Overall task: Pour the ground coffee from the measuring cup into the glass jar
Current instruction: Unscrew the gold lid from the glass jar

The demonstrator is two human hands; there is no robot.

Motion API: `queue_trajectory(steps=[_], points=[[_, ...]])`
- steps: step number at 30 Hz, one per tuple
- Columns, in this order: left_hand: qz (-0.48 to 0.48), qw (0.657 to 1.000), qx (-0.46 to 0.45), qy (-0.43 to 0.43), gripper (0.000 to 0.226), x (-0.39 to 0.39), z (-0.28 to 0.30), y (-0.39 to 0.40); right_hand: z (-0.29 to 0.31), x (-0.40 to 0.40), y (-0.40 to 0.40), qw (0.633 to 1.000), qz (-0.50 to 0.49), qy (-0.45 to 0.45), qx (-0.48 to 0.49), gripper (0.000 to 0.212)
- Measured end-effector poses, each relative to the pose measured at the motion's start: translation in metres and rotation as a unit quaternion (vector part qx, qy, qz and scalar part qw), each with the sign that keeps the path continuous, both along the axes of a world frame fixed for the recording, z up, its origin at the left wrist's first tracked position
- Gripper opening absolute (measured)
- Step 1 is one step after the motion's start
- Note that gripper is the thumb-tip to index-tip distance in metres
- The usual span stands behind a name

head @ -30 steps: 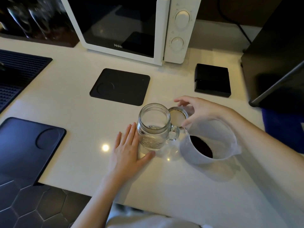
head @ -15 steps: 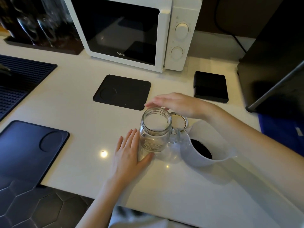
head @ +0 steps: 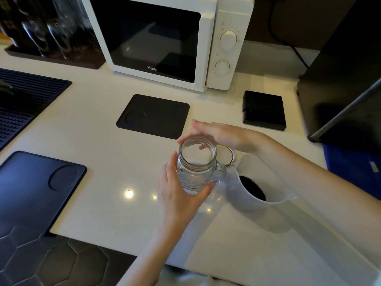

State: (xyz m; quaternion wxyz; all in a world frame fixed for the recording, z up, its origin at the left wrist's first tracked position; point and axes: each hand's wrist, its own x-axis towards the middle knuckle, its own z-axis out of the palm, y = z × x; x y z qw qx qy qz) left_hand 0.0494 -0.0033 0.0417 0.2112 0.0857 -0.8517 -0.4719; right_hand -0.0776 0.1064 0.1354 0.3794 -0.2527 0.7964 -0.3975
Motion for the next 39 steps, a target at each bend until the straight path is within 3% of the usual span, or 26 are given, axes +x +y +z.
queue_trajectory(steps=[7,16,20,23,29,33,39], points=[[-0.006,0.999,0.010,0.036,0.085,0.000,-0.001,-0.010,-0.004,-0.004,0.017,0.999,-0.037,-0.009,-0.017,0.060],[-0.023,0.997,-0.038,0.068,0.029,-0.005,-0.010,-0.044,-0.009,-0.002,0.047,0.988,-0.132,0.067,-0.053,0.064],[-0.032,0.999,0.015,0.037,0.008,-0.004,-0.006,-0.044,-0.009,0.001,0.046,0.983,-0.156,0.087,-0.042,0.062],[-0.007,0.997,0.060,0.047,0.006,0.007,-0.002,-0.030,-0.007,0.003,0.037,0.983,-0.155,0.086,-0.056,0.054],[-0.005,0.998,0.049,0.029,0.020,0.014,-0.007,-0.010,-0.004,0.007,0.027,0.996,-0.083,0.014,-0.033,0.057],[-0.023,0.997,0.056,0.039,0.007,0.008,-0.007,-0.017,-0.001,0.008,0.035,0.990,-0.133,0.038,-0.023,0.061],[-0.059,0.995,0.086,-0.001,0.013,-0.009,-0.009,-0.021,0.002,0.013,0.051,0.982,-0.166,0.091,-0.018,0.061]])
